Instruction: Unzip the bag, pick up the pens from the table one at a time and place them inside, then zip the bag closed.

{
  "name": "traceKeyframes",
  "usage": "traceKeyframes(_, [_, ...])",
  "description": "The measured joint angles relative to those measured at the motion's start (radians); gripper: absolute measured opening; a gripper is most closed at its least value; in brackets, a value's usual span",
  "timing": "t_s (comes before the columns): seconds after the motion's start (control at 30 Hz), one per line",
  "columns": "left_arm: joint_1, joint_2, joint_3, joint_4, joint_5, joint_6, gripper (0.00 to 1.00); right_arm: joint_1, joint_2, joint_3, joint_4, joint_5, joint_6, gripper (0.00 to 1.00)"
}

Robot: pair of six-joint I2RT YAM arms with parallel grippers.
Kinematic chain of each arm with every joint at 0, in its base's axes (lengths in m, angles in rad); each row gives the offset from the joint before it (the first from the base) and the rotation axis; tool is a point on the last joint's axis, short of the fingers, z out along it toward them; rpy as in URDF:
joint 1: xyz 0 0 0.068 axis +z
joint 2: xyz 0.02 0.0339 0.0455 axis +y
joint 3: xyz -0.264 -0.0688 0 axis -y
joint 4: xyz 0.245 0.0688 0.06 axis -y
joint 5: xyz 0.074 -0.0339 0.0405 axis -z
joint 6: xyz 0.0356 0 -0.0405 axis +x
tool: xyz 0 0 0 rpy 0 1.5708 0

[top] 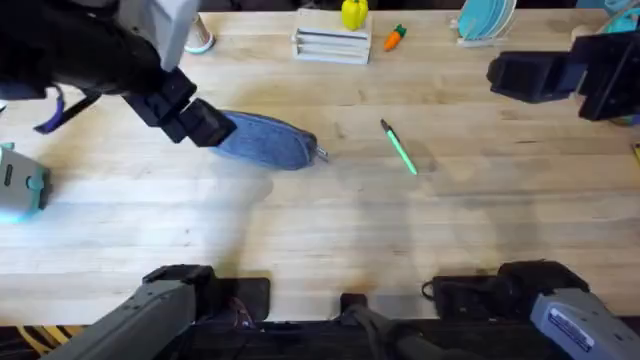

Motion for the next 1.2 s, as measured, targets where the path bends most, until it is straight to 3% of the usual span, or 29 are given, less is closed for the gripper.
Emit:
traceKeyframes(0.07, [0.000, 0.037, 0.000, 0.002, -0.018, 0.136, 0.993, 0.000, 0.000, 0.000, 0.000, -0.003, 0.000, 0.993])
traceKeyframes(0.2, [0.002, 0.081, 0.000, -0.004, -0.011, 0.268, 0.993, 0.000, 0.000, 0.000, 0.000, -0.004, 0.000, 0.993])
traceKeyframes(0.33, [0.040, 0.117, 0.000, -0.011, 0.072, 0.423, 0.993, 0.000, 0.000, 0.000, -0.001, -0.004, 0.000, 0.993])
traceKeyframes(0.43, [0.119, 0.157, 0.000, -0.032, 0.164, 0.541, 0.993, 0.000, 0.000, 0.000, -0.001, -0.003, 0.000, 0.993])
traceKeyframes(0.6, [0.306, 0.252, 0.000, -0.076, 0.366, 0.753, 0.993, 0.000, 0.000, 0.000, -0.001, -0.004, 0.000, 0.993])
traceKeyframes(0.73, [0.383, 0.328, 0.000, -0.103, 0.460, 0.890, 0.991, 0.000, 0.000, 0.000, -0.001, -0.004, 0.000, 0.992])
traceKeyframes(0.9, [0.395, 0.444, 0.000, -0.082, 0.498, 0.987, 0.992, 0.000, 0.000, 0.000, -0.001, -0.004, 0.000, 0.992])
traceKeyframes(1.2, [0.428, 0.593, 0.000, -0.015, 0.511, 1.029, 0.991, 0.000, 0.000, 0.000, -0.001, -0.004, 0.000, 0.993])
